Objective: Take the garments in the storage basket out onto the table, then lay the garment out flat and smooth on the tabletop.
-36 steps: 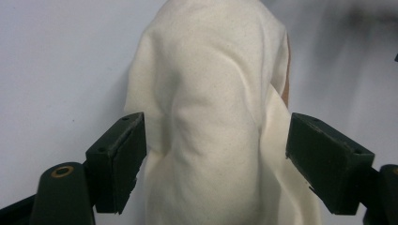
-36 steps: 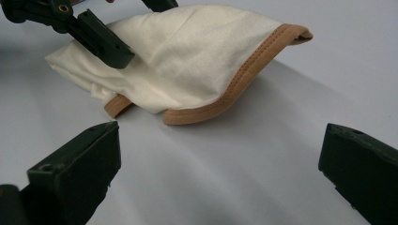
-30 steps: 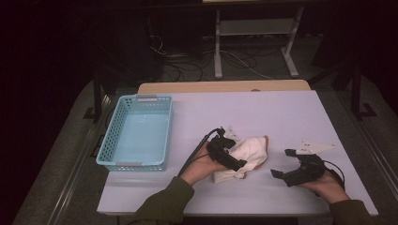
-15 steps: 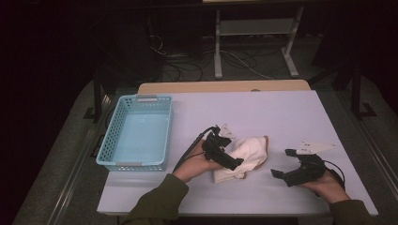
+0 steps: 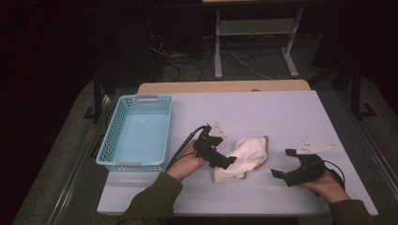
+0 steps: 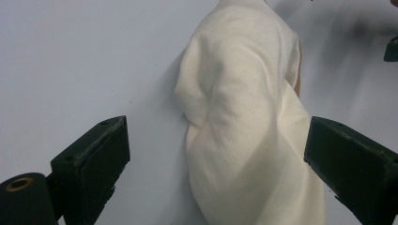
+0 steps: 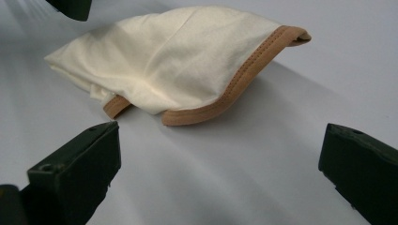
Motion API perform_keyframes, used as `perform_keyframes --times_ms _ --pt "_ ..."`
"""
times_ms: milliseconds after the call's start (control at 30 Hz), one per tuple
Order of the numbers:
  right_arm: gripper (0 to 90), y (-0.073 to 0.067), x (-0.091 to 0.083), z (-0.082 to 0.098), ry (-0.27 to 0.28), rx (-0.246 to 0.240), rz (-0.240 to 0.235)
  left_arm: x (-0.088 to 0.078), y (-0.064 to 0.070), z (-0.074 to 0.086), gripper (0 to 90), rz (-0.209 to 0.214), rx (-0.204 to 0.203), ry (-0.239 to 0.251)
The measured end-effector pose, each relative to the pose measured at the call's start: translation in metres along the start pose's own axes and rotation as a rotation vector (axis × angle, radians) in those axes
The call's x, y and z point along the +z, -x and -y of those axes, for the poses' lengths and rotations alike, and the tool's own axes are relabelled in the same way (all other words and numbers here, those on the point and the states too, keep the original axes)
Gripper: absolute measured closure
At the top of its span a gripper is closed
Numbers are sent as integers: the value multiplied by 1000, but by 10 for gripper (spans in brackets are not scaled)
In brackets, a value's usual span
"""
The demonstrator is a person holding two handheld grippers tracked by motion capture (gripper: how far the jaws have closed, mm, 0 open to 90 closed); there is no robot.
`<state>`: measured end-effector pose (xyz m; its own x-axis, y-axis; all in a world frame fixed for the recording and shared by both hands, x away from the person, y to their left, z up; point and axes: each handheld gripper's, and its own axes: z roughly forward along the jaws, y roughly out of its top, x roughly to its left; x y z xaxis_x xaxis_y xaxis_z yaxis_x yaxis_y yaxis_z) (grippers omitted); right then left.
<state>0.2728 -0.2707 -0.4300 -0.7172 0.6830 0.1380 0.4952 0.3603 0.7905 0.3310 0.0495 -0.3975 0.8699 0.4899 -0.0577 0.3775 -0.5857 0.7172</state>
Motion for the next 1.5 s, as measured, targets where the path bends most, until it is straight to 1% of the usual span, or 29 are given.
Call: perform_keyframes --times_ms 67,100,133,233,367,400,467,533,633,667,767,800,900,1133,1267,1400,1467,1500 --pt "0 0 0 0 1 0 0 -2 1 1 63 -21 -2 -6" --pt "0 0 0 0 1 0 0 -4 2 2 63 -24 -6 -5" --pt "0 0 0 0 1 0 0 -5 2 3 63 -18 -4 -7" --pt "0 0 0 0 1 -1 -1 -9 3 5 63 -51 -2 1" --pt "0 1 -1 0 1 1 1 -14 2 10 61 -78 -25 15" --pt "0 1 -1 0 1 2 1 -16 1 11 55 -82 -36 18" --pt "0 1 -1 0 1 1 2 -17 1 14 1 -81 -50 10" --pt "0 1 -1 0 2 2 3 -19 1 18 0 -93 -63 8" --pt "0 1 -1 0 1 2 3 -20 3 24 0 -84 -58 1" --pt "0 1 -1 0 3 2 1 -21 4 26 0 -87 -49 -2" --pt "0 1 -1 0 2 2 3 -23 6 31 0 -83 -40 -9" --pt "0 1 -1 0 2 1 3 -24 7 32 0 -87 -43 -8" --pt "0 1 -2 0 4 2 3 -27 7 36 0 -90 -31 -13" --pt "0 1 -1 0 3 3 6 -33 9 48 0 -107 -48 14" --pt "0 1 -1 0 3 8 7 -36 11 57 0 -116 -74 36" --pt "0 0 -1 1 -1 9 6 -36 15 65 0 -110 -78 23" --pt "0 0 -1 1 -4 10 7 -34 17 69 0 -98 -72 13" --pt "0 0 -1 1 -4 10 8 -34 19 70 0 -100 -74 6"
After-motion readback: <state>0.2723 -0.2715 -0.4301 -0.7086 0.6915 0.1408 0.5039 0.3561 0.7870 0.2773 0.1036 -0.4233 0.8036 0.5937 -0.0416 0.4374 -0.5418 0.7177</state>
